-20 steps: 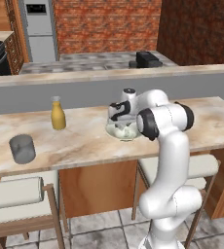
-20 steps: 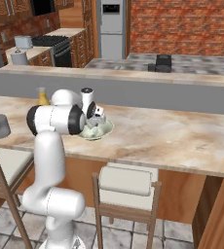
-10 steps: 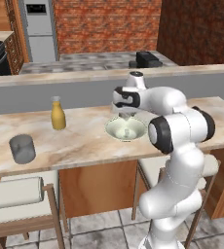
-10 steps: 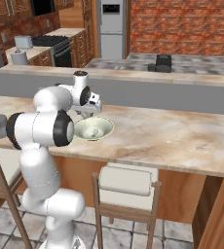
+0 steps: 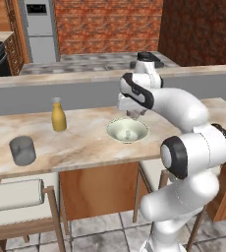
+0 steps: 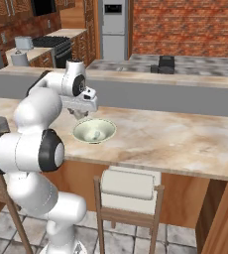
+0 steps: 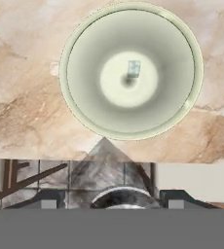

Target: There are two ice cubes in the ice bowl. Place both ice cubes in the glass cup.

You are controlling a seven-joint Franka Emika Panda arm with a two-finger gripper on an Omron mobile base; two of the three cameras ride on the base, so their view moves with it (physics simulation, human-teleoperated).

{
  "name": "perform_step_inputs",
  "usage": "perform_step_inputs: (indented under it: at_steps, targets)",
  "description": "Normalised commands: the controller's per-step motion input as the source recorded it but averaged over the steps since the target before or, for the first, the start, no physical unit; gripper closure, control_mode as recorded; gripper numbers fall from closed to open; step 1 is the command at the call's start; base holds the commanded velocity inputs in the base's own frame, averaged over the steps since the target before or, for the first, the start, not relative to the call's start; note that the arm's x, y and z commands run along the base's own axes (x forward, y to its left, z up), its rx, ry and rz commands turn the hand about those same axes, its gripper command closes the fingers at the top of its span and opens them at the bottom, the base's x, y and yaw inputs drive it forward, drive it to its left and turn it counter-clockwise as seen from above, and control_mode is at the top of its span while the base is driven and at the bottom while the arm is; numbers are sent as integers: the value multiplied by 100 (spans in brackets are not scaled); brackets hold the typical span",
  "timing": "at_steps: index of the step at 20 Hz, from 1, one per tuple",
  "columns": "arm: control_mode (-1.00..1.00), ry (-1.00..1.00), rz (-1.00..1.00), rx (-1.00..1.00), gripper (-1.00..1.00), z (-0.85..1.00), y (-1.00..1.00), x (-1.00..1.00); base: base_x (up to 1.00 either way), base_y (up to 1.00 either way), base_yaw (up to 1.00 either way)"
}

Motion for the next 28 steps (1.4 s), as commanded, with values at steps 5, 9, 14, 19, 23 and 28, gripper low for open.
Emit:
perform_step_inputs:
  at_steps: [5, 9, 14, 19, 23, 28]
  targets:
    - [-100, 10, -3, 0, 100, 26, -8, -100, 0, 0, 0]
    - [-100, 0, 0, 0, 100, 24, -5, -98, 0, 0, 0]
    - [-100, 0, 0, 0, 100, 22, 0, -75, 0, 0, 0]
    - [-100, -2, 0, 0, 100, 5, 0, -27, 0, 0, 0]
    - [-100, -2, 1, 0, 100, 0, 5, -3, 0, 0, 0]
    - [-100, 0, 3, 0, 100, 3, 30, -1, 0, 0, 0]
